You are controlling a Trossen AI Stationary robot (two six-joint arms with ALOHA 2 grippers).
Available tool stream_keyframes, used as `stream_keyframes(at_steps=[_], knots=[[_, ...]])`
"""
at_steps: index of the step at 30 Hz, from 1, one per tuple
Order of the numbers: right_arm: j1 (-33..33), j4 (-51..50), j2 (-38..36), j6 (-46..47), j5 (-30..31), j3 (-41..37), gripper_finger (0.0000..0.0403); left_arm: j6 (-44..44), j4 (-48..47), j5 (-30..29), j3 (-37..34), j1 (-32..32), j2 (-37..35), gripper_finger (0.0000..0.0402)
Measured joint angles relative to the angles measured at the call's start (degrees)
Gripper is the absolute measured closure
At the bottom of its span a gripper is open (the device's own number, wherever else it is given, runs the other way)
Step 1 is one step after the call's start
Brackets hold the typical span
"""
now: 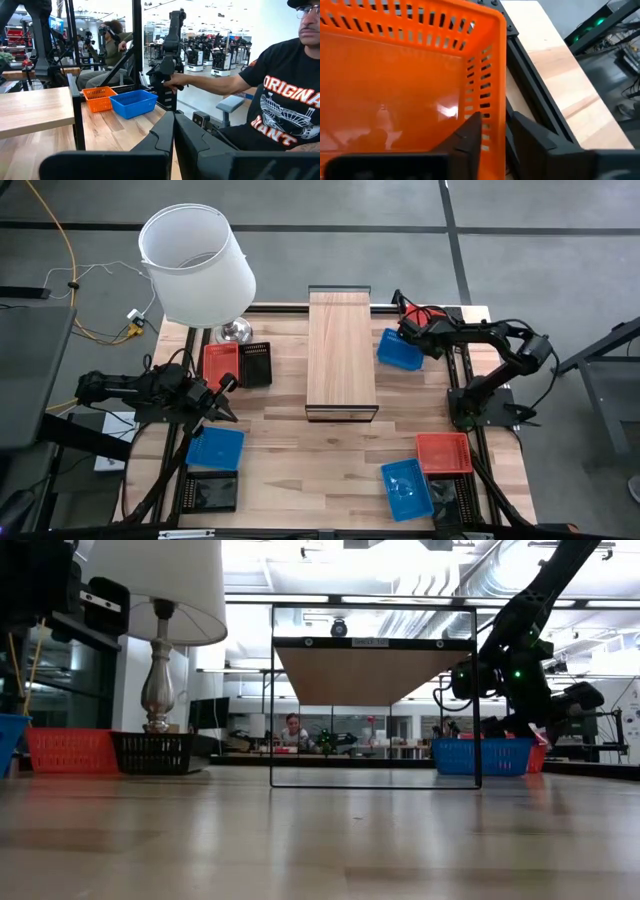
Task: Stack baskets on shelf by color
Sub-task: Put the top orange bin on the shelf
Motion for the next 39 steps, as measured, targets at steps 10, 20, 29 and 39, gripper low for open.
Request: stream_keyframes(at_steps=[10, 20, 29, 39], knots=[[0.44, -0.84, -3.07, -2.61, 2.24, 0.00, 0.0386, 0.00, 0.00, 0.00, -0.01, 0.01, -0.01, 0.0401], [4.11, -2.38, -16.21, -3.76, 5.31, 0.00, 0.0400, 0.00, -0.01, -0.01, 0.01, 0.01, 0.00, 0.0401], [9.87, 0.80, -29.55, -6.22, 9.09, 0.00, 0.0402, 0.00, 0.00, -0.01, 0.00, 0.00, 0.00, 0.0401], [19.18, 30.04, -38.97, -26.94, -1.13, 0.00, 0.0402, 0.00, -0.02, 0.00, 0.01, 0.00, 0.00, 0.0401]])
